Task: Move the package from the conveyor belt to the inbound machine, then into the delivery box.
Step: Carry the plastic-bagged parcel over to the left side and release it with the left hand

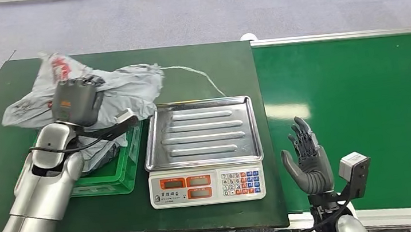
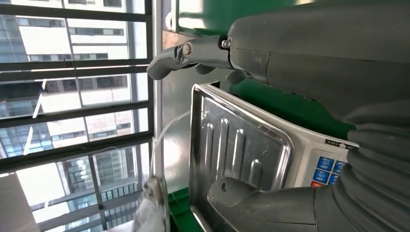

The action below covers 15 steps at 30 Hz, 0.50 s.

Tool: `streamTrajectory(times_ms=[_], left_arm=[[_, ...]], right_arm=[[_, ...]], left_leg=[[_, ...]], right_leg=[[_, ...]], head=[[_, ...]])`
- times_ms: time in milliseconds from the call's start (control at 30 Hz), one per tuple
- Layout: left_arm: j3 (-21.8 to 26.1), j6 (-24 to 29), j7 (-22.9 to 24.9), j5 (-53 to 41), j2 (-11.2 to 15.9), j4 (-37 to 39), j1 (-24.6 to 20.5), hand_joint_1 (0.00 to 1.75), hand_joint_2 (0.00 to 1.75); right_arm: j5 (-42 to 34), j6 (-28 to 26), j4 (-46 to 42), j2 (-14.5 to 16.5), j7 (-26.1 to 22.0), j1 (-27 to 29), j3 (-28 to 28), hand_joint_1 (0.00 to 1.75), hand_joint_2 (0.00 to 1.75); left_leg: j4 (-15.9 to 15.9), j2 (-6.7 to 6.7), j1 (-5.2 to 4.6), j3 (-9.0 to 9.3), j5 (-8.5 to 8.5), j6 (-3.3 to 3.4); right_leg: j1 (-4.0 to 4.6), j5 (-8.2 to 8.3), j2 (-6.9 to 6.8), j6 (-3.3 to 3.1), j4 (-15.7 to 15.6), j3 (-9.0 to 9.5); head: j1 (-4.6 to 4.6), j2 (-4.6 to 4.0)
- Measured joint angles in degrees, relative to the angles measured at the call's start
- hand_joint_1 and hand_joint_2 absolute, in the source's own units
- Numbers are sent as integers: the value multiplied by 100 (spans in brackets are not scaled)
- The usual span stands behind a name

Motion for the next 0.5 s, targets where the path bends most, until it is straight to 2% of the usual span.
streamTrajectory(times_ms=[100, 267, 400, 500], left_arm=[[452, -51, 43, -41, 58, 13, 237, 175, 175], [943, -56, 116, -57, 129, 55, 582, 175, 175], [1170, -133, 96, -38, 144, 92, 780, 0, 175], [1284, -267, -80, 129, 134, 128, 887, 0, 175]], right_arm=[[28, -38, -3, 2, -10, 10, -4, 0, 175], [54, -83, -4, 2, 25, 26, -4, 0, 175], [57, -87, -4, 3, 38, 28, -4, 0, 175], [60, -102, -4, 3, 58, 23, -3, 0, 175]], left_leg=[[0, -9, 1, -2, 0, 0], [-1, -2, 1, 1, -5, -3], [-1, -8, 0, 0, -5, -3], [-1, -7, 1, 1, -5, -3]], right_leg=[[1, -4, -13, -1, 0, 4], [0, -5, -8, -1, 0, 4], [0, -5, -11, -1, 0, 5], [1, -5, -13, -2, 0, 6]], head=[[2, 0], [1, 0], [0, 0], [1, 0]])
